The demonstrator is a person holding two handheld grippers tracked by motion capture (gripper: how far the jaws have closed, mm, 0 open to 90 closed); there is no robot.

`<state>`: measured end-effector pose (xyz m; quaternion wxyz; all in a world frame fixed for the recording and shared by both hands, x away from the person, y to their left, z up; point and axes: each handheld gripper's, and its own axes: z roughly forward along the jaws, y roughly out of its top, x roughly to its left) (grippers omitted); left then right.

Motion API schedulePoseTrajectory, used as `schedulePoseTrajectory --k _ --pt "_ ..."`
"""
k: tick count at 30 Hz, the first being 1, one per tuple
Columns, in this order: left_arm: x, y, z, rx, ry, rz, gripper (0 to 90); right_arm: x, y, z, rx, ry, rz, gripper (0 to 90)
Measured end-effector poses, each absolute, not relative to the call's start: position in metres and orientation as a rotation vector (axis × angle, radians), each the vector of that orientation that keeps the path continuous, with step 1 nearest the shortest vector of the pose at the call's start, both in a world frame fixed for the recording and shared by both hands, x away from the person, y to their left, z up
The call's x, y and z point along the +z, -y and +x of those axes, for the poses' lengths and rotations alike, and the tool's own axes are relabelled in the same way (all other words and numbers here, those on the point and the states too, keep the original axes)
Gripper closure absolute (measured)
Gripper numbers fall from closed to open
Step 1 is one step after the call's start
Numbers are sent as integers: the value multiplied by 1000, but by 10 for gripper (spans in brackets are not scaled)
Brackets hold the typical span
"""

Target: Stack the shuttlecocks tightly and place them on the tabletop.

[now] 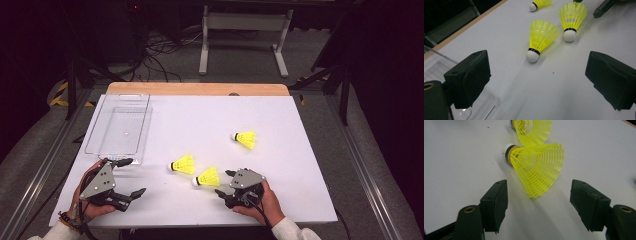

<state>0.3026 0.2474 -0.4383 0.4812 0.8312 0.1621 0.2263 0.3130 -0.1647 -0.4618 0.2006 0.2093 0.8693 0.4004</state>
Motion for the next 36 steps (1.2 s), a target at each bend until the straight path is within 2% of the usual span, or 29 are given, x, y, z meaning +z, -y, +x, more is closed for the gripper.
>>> schedulePoseTrajectory --k 7,14,20,22,23,28,36 --pt "-443 -256 294 583 -435 2019 60 -466 159 317 1105 -2471 581 412" --pt "-447 -261 288 557 -460 2007 60 -468 154 320 1079 -2496 571 523" --pt "-449 -264 286 553 -478 2005 60 -468 150 325 1065 -2533 552 652" --pt "-450 -265 285 559 -481 2009 60 -469 148 326 1055 -2553 522 734" --pt "-450 -265 285 559 -481 2009 61 -469 148 326 1055 -2553 522 734" --pt "-451 -265 285 555 -490 2013 61 -468 147 325 1048 -2562 488 877" --pt "-451 -265 286 545 -489 2018 62 -466 149 322 1047 -2563 466 900"
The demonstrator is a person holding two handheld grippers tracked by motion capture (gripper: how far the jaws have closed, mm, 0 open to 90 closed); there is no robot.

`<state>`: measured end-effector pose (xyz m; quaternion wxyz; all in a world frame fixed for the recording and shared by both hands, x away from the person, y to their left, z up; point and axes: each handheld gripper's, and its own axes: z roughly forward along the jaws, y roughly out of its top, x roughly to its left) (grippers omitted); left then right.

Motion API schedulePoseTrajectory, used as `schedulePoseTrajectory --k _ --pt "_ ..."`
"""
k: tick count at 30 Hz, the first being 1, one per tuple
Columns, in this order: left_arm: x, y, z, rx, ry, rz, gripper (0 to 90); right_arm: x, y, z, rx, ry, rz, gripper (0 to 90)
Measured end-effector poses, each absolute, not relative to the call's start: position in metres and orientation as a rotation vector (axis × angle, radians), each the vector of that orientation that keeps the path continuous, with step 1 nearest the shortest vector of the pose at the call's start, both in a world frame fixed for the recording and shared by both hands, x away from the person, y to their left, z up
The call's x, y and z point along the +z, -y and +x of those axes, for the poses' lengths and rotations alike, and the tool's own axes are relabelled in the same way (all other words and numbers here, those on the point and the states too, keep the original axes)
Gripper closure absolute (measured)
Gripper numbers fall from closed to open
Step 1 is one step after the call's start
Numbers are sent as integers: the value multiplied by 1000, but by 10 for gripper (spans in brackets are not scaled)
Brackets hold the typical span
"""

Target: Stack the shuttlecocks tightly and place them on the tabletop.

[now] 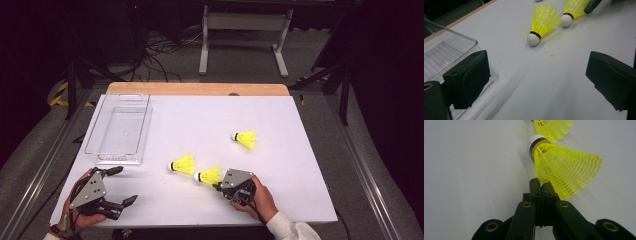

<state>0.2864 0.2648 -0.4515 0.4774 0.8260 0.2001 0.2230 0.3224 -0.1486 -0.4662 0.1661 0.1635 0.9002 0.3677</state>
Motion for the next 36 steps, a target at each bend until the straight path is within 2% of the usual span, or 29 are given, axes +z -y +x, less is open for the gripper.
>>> schedulePoseTrajectory --k 36 --pt "-450 -269 288 548 -505 1992 66 -450 172 319 1132 -2442 501 900"
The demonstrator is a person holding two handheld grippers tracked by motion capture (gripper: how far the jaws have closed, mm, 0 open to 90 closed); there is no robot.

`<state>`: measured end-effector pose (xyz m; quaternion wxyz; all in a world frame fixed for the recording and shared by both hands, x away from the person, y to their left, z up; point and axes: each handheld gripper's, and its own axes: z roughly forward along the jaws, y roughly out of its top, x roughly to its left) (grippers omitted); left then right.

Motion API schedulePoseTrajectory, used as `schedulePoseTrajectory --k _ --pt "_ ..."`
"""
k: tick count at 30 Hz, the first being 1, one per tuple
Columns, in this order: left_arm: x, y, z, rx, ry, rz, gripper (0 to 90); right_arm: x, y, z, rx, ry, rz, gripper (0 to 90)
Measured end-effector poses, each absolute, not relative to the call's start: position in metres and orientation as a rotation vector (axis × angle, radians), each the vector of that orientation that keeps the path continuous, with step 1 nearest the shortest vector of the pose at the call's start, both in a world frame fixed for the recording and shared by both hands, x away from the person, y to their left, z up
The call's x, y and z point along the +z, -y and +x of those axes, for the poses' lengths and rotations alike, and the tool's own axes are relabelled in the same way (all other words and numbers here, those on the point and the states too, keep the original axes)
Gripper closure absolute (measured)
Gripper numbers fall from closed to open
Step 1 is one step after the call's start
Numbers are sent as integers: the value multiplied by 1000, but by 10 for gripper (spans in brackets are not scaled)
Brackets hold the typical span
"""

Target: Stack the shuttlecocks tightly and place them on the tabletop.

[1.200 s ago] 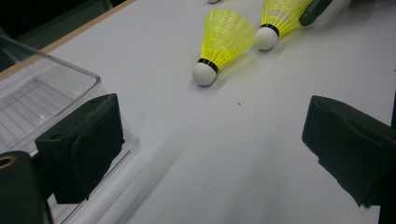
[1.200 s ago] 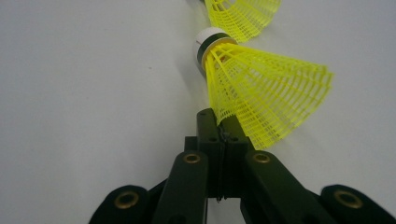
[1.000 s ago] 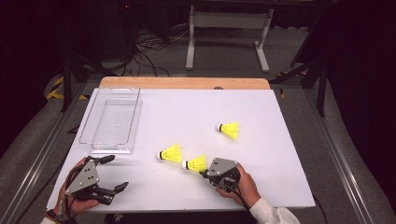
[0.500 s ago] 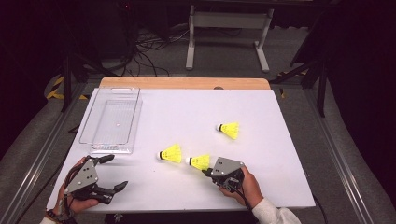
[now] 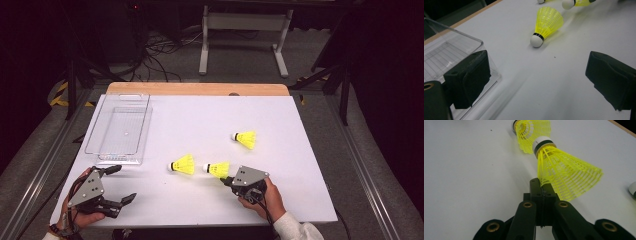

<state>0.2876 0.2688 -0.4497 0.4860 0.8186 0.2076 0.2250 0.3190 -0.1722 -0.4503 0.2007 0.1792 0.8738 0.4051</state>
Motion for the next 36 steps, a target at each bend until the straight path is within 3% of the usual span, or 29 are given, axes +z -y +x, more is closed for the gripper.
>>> schedulePoseTrajectory --k 36 --pt "-447 -272 287 557 -509 1964 66 -448 153 342 1147 -2472 487 900"
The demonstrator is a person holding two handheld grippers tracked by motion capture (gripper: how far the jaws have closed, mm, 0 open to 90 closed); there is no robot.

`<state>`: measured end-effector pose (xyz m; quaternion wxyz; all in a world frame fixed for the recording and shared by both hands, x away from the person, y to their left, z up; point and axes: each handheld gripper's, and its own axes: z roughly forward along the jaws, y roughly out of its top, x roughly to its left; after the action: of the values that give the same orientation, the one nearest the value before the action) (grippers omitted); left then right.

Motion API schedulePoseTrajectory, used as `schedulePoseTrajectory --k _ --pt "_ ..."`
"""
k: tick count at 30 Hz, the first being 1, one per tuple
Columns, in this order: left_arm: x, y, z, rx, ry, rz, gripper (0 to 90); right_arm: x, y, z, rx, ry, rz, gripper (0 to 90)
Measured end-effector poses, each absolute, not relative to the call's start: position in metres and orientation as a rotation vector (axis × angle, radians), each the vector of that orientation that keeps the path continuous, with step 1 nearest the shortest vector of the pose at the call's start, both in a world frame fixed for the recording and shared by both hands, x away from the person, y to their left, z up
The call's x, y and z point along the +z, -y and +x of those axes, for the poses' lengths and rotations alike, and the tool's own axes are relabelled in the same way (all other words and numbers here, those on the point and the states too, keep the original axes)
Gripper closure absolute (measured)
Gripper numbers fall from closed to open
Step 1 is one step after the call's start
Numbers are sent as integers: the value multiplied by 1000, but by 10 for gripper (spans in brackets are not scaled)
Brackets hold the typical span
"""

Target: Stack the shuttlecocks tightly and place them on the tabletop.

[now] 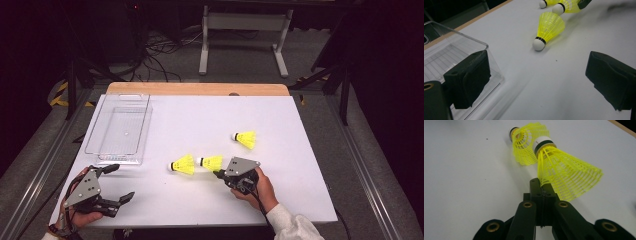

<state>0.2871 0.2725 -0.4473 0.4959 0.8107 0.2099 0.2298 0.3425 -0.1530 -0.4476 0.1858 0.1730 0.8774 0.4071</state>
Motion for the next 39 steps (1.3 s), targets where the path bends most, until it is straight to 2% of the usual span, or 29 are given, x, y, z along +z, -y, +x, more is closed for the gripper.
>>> schedulePoseTrajectory --k 39 --pt "-448 -272 288 541 -501 1978 69 -454 114 353 1099 -2563 348 900"
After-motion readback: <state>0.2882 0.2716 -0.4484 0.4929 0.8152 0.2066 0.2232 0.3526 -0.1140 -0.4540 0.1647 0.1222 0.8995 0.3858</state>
